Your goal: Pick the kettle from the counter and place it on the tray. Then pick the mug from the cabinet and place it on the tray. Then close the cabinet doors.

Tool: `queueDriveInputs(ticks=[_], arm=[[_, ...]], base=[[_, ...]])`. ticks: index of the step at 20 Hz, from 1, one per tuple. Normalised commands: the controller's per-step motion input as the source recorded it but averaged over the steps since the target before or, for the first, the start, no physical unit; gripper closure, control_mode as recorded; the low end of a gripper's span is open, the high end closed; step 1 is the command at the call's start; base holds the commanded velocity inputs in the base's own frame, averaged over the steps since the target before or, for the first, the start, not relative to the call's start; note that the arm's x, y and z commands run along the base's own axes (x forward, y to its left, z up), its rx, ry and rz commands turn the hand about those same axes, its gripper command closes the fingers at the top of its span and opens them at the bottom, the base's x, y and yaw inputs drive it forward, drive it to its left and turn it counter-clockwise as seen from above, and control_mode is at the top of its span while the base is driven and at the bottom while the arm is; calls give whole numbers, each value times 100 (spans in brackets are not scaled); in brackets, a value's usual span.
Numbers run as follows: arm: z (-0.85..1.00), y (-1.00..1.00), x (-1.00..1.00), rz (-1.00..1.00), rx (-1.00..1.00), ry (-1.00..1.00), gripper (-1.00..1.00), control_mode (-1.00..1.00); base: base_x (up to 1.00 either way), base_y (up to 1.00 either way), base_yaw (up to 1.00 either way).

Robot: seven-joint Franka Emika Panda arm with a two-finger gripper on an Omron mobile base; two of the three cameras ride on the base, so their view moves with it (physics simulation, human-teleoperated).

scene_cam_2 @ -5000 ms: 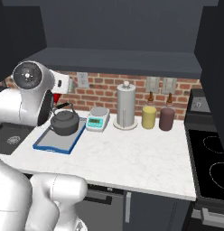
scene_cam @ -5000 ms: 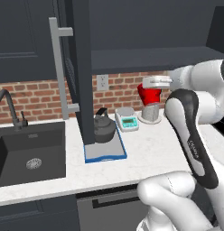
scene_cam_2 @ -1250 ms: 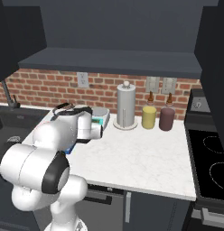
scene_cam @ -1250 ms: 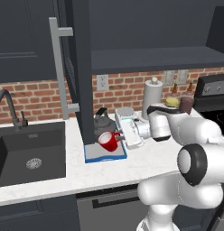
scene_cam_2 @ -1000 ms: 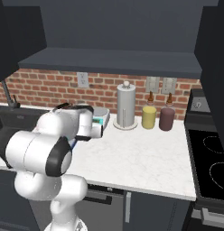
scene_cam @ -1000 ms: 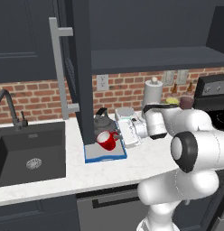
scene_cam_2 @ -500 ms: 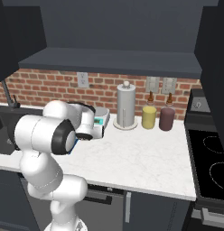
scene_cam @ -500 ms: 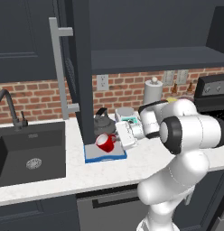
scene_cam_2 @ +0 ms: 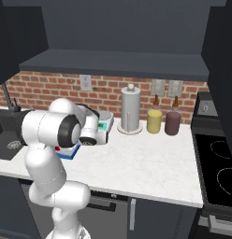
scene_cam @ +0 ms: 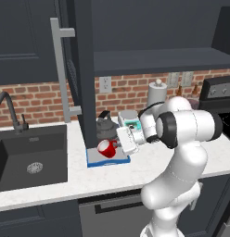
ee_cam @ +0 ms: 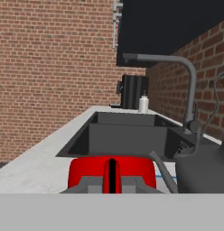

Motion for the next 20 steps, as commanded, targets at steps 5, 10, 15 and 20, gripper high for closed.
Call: queueDriveInputs(ticks=[5, 10, 15, 20], arm=[[-15, 0, 23, 0, 0, 0, 100, -100], [-19, 0, 18, 0, 0, 0, 100, -100], [-29, -9, -8, 0, 0, 0, 100, -100], [-33, -10, -16, 0, -2, 0, 100, -100]], base=[[0, 0, 0], [0, 0, 0], [0, 0, 0], [0, 0, 0]])
